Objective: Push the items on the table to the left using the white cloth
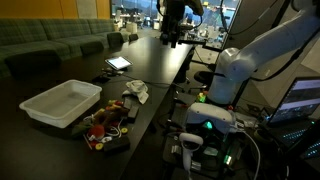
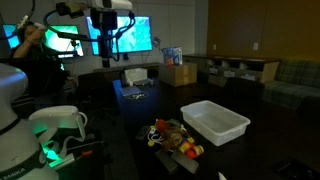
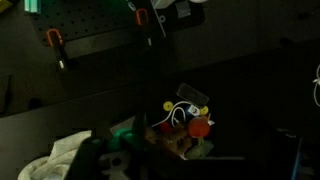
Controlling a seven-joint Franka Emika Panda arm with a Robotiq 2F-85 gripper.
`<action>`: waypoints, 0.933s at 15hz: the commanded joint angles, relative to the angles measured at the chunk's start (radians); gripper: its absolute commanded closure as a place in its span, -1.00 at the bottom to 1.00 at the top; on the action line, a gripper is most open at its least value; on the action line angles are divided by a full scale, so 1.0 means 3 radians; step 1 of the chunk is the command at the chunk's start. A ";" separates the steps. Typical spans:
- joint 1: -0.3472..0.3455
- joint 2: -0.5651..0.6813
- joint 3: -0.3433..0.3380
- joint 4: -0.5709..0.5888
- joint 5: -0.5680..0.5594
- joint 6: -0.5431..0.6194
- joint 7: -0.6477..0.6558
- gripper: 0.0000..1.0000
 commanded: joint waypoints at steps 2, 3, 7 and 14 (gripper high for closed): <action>-0.0111 0.0027 0.0051 0.0027 0.0039 0.0028 -0.0036 -1.00; -0.0112 0.0025 0.0051 0.0021 0.0027 0.0026 -0.0058 -1.00; -0.0110 0.0016 0.0052 0.0017 0.0004 0.0021 -0.0111 -1.00; -0.0338 0.0662 -0.0028 -0.0020 -0.0363 0.1180 -0.0286 -1.00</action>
